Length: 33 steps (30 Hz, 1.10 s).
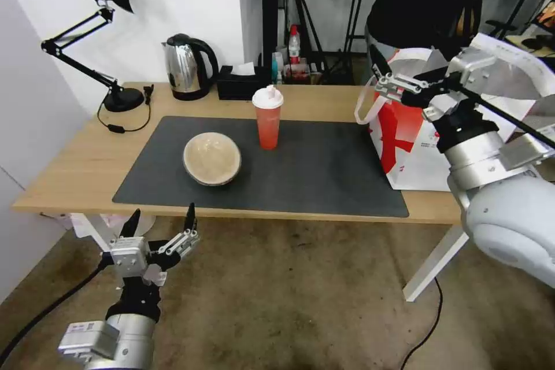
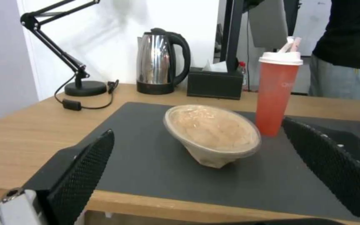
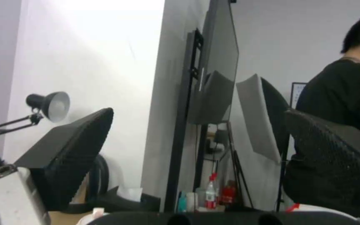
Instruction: Pick up the trash from the table and place it into the takeout bag.
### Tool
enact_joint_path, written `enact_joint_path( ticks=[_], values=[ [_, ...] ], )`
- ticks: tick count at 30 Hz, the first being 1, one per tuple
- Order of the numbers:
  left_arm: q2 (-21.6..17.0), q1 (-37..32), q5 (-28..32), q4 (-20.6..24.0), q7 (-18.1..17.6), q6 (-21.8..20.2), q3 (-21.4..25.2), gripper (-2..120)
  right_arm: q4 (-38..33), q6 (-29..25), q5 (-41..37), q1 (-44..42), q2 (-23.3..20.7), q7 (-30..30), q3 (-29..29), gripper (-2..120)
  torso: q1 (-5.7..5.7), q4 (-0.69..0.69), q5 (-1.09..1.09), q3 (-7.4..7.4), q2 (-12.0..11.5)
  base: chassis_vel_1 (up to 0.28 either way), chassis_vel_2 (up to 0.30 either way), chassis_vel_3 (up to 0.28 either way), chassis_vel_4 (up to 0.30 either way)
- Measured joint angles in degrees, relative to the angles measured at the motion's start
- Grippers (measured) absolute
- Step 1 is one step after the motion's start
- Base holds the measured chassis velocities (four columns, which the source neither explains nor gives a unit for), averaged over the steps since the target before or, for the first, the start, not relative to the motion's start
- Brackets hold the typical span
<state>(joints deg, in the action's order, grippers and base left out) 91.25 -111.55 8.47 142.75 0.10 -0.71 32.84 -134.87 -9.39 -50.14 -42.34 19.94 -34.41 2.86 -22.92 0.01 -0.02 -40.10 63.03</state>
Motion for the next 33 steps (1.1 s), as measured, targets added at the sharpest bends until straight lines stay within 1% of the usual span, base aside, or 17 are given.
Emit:
enact_joint_path(
  ticks=[2,3,6,8,10,12,13,16,17,24,26,28,29,33],
  values=[
    [0.0,0.01,-0.01,-0.04,-0.01,0.0,0.06,100,0.03,-0.02,1.84,-2.86,1.48,0.0,2.56,100,0.0,0.0,0.01,0.0,0.0,0.0,0.0,0.0,0.0],
    [0.0,0.01,-0.01,-0.04,-0.01,0.0,0.06,100,0.03,-0.02,1.84,-2.86,1.48,0.0,2.56,100,0.0,0.0,0.01,0.0,0.0,0.0,0.0,0.0,0.0],
    [0.01,0.05,-0.05,-0.12,-0.01,0.01,0.19,100,-0.25,-0.12,6.14,-9.11,4.45,0.18,6.82,100,0.0,0.0,0.02,0.0,0.0,0.0,0.0,0.0,0.0],
    [0.01,0.06,-0.05,-0.12,-0.01,0.02,0.23,100,-0.47,-0.16,7.08,-10.68,5.11,0.34,7.78,100,0.0,-0.01,0.02,0.0,0.0,0.0,0.0,0.0,0.0],
    [0.0,0.05,-0.05,-0.12,0.0,0.02,0.34,100,-1.31,-0.55,10.17,-16.86,7.53,1.27,11.23,100,0.0,-0.01,0.02,0.0,0.0,0.0,0.0,0.0,0.0],
    [0.0,0.05,-0.05,-0.11,0.01,0.02,0.35,100,-1.71,-0.87,11.76,-21.11,9.32,1.97,13.54,100,0.0,-0.02,0.02,0.0,0.0,0.0,0.0,0.0,0.0],
    [0.0,0.05,-0.05,-0.11,0.01,0.02,0.35,100,-1.71,-0.87,11.76,-21.11,9.32,1.97,13.54,100,0.0,-0.02,0.02,0.0,0.0,0.0,0.0,0.0,0.0],
    [0.0,-0.02,-0.05,-0.1,0.02,0.02,0.41,100,-2.16,-1.17,13.1,-25.2,11.33,2.56,15.33,100,0.0,-0.01,0.02,0.0,0.0,0.0,0.0,0.0,0.0],
    [-0.01,-0.06,-0.04,-0.09,0.02,0.02,0.55,100,-2.54,-1.47,14.4,-28.14,12.84,3.21,16.66,100,0.0,-0.02,0.01,0.0,0.0,0.0,0.0,0.0,0.0],
    [-0.01,-0.07,-0.02,-0.06,0.0,0.05,0.65,100,-4.05,-1.95,16.85,-32.82,15.02,4.3,19.24,100,0.0,0.0,0.01,0.0,0.0,0.0,0.0,0.0,0.0],
    [0.0,-0.08,-0.02,-0.06,-0.02,0.06,0.63,100,-4.93,-2.24,17.99,-35.34,16.02,4.49,20.43,100,0.0,-0.01,0.0,0.0,0.0,0.0,0.0,0.0,0.0],
    [-0.01,-0.08,-0.02,-0.06,-0.04,0.09,0.64,100,-5.7,-2.64,19.93,-38.61,17.69,4.7,21.26,100,0.0,-0.01,0.01,0.0,0.0,0.0,0.0,0.0,0.0],
    [-0.01,-0.08,-0.02,-0.06,-0.04,0.09,0.64,100,-5.7,-2.64,19.93,-38.61,17.69,4.7,21.26,100,0.0,-0.01,0.01,0.0,0.0,0.0,0.0,0.0,0.0],
    [-0.01,-0.09,-0.01,-0.05,-0.05,0.13,0.59,100,-6.6,-3.3,23.55,-45.1,20.92,5.03,21.97,100,0.01,-0.01,0.01,0.0,0.0,0.0,0.0,0.0,0.0]
  ],
)
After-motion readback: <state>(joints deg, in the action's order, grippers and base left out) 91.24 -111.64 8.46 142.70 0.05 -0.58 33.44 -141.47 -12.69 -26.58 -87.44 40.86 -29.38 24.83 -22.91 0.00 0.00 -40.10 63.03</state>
